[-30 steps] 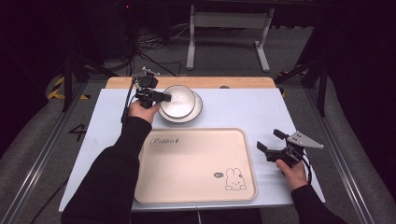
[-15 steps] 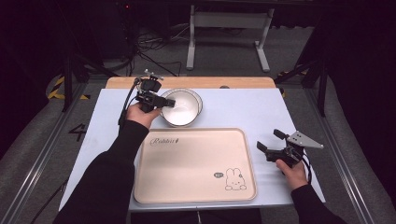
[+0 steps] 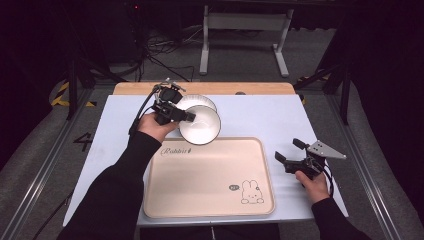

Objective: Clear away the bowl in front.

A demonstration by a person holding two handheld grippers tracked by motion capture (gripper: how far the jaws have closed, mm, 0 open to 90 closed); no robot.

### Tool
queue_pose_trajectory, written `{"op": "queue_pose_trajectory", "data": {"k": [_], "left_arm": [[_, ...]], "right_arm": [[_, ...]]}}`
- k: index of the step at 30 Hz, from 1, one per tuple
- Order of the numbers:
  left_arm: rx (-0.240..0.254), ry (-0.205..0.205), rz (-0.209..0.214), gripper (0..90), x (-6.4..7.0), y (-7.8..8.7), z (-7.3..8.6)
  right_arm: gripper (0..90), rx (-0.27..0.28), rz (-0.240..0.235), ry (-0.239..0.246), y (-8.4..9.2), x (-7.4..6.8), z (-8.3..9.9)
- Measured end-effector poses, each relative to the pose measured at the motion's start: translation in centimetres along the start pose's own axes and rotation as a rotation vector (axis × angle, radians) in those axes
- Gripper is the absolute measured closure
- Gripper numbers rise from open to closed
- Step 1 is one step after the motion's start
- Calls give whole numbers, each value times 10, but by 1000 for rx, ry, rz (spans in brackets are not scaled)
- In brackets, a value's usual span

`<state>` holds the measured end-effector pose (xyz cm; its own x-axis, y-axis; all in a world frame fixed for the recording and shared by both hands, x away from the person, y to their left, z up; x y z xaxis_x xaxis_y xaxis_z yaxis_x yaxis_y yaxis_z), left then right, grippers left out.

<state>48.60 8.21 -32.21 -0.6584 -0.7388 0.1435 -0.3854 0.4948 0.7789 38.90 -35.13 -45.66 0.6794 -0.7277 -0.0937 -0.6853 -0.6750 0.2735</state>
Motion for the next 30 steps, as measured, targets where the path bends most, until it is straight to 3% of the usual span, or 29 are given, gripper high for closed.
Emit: {"op": "queue_pose_trajectory", "data": {"k": [10,20,30], "left_arm": [[-67,-95,23,797,20,-5,-2],[-106,-135,51,797,29,-16,1],[-173,-170,84,798,42,-39,12]], "right_arm": [[48,0,0,0,0,0,0],[48,0,-1,1,0,0,0],[48,0,-2,1,0,0,0]]}}
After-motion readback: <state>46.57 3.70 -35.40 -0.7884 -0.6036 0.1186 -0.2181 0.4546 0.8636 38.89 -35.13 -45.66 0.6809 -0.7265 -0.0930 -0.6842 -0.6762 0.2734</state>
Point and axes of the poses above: each handheld gripper's, and its own axes: y roughly backward along the jaws, z roughly out of its underside, x roughly to its right, the point moved 1 cm from there along -y, roughly forward along the jaws, and after that the axes turned 9 degrees about -z, right-handed, at the moved point
